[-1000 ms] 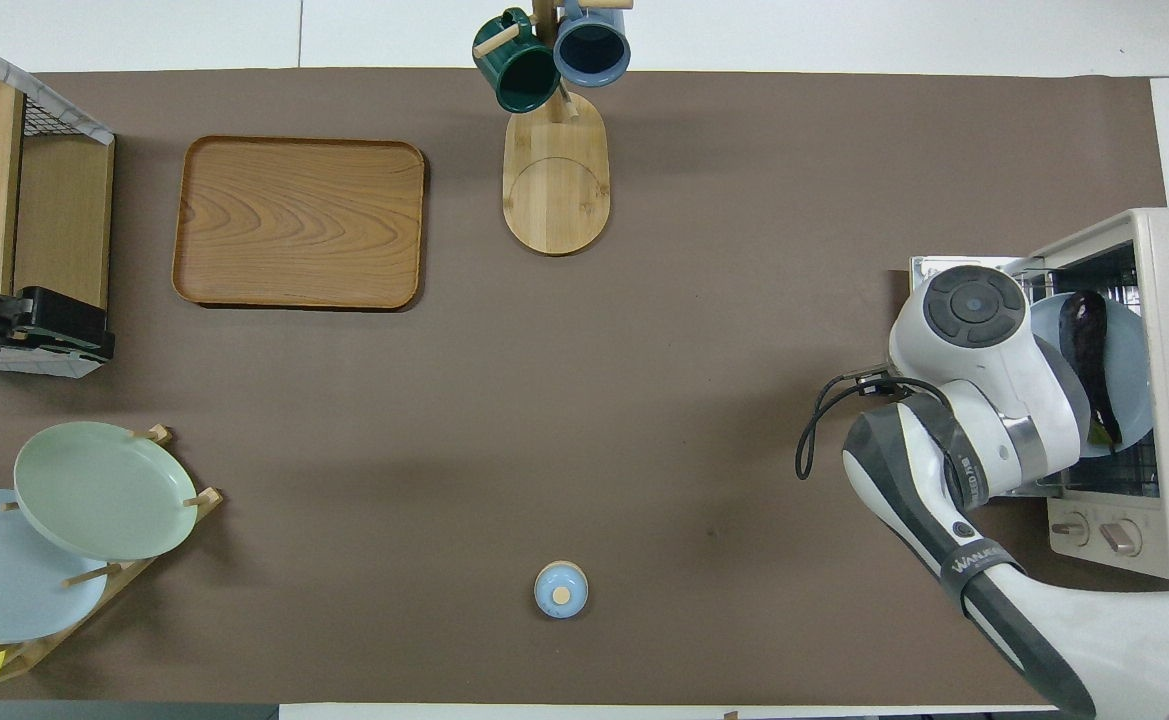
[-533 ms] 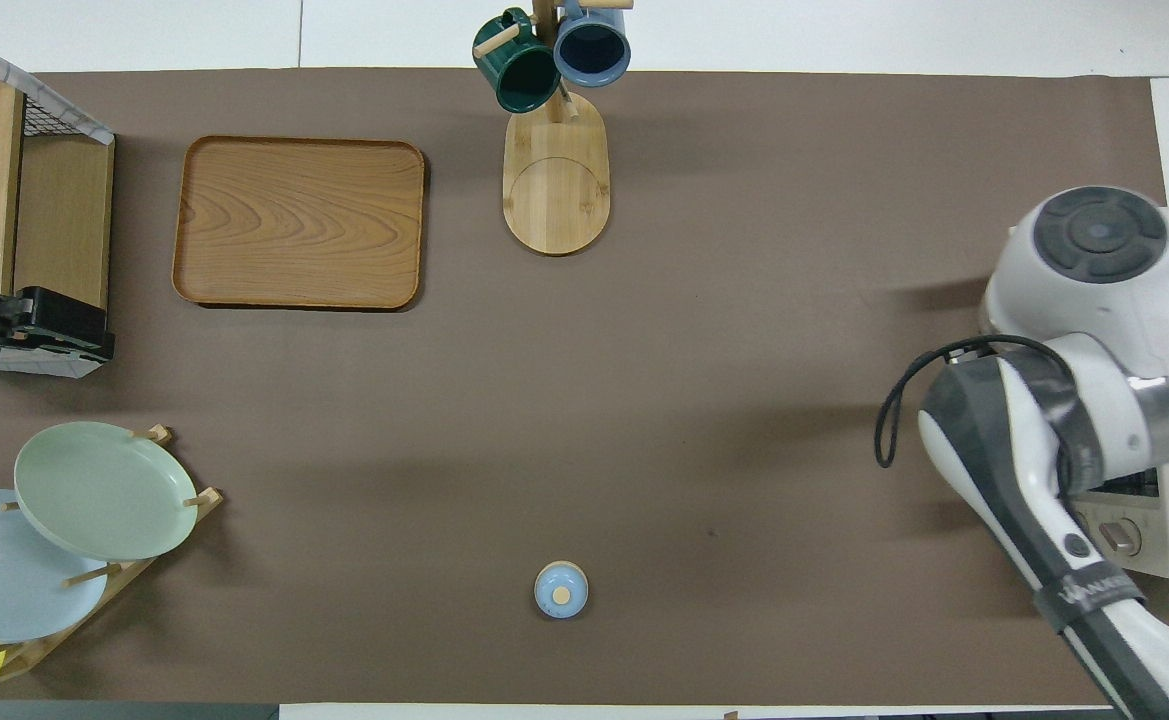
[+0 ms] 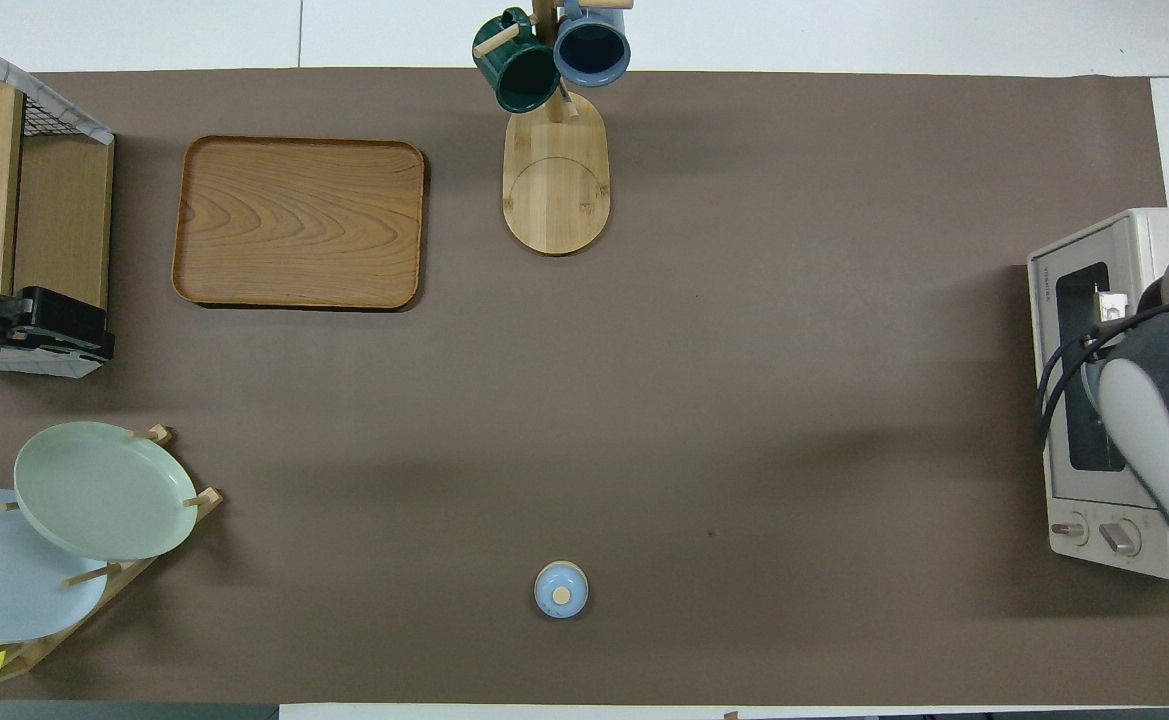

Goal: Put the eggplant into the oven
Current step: 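Swing the oven door shut with the right gripper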

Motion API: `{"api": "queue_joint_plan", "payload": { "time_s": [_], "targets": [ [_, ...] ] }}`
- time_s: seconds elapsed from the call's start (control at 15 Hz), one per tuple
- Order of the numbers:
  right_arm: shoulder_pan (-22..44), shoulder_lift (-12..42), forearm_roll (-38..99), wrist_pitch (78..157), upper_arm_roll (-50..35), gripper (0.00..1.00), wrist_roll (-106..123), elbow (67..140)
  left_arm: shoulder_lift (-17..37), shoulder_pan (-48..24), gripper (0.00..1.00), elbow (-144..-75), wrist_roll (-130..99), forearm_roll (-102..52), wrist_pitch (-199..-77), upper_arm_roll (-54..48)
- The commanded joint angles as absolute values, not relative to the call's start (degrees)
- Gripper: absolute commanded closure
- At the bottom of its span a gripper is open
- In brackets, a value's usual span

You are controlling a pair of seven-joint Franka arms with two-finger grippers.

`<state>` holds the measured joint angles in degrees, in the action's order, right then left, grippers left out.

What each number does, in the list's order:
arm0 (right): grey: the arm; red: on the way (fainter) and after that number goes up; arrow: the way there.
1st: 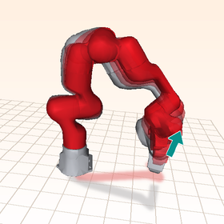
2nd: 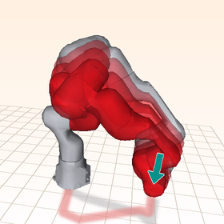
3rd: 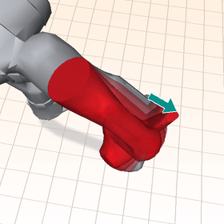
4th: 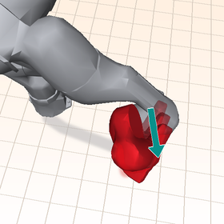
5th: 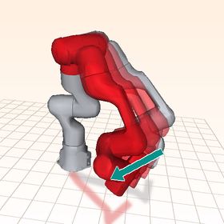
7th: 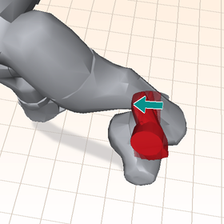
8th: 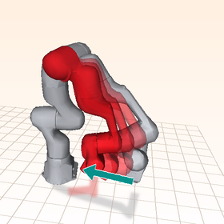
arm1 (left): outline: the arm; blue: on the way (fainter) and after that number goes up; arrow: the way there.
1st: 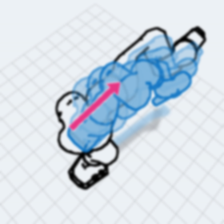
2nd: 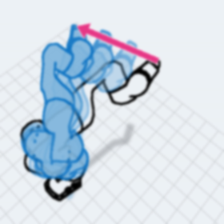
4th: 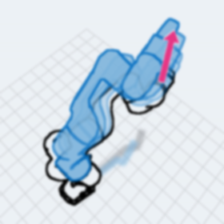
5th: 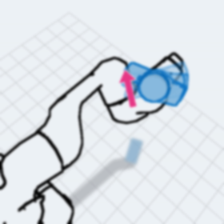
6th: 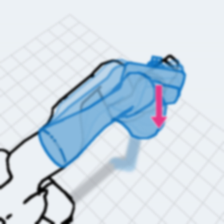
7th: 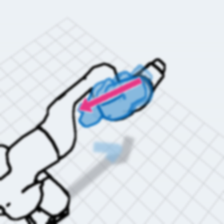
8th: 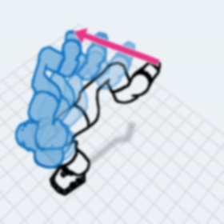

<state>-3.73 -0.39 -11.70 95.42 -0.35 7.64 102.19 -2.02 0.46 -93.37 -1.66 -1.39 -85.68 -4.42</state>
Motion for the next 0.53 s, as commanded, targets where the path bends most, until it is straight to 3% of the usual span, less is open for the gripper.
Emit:
{"api": "queue_joint_plan", "payload": {
  "time_s": [0.0, 0.13, 0.27, 0.33, 0.4, 0.47],
  "targets": [
    [-4.1, 6.0, -3.9, 85.8, -0.6, 1.00, 9.1, 85.5, -2.9, 1.4, 0.00, -93.8, -1.8, -1.7, -85.3, -5.0],
    [-3.0, 6.1, -4.0, 83.3, -1.1, 1.00, 8.8, 85.5, -2.9, 1.4, 0.00, -93.8, -1.8, -1.7, -85.3, -5.0],
    [-2.9, 5.7, -3.8, 81.4, -1.2, 0.76, 8.8, 86.0, -2.9, 1.4, 0.00, -93.8, -1.8, -1.7, -85.3, -5.0],
    [-3.0, 5.5, -3.7, 81.1, -1.2, 0.48, 8.8, 86.1, -2.9, 1.4, 0.00, -93.8, -1.8, -1.7, -85.3, -5.0],
    [-3.6, 5.5, -3.6, 81.2, -1.1, 0.00, 9.4, 86.1, -2.9, 1.4, 0.00, -93.8, -1.8, -1.7, -85.3, -5.0],
    [-3.9, 4.5, -3.7, 81.2, -1.0, 0.00, 9.5, 86.4, -2.9, 1.4, 0.00, -93.8, -1.8, -1.7, -85.3, -5.0]
  ]
}}
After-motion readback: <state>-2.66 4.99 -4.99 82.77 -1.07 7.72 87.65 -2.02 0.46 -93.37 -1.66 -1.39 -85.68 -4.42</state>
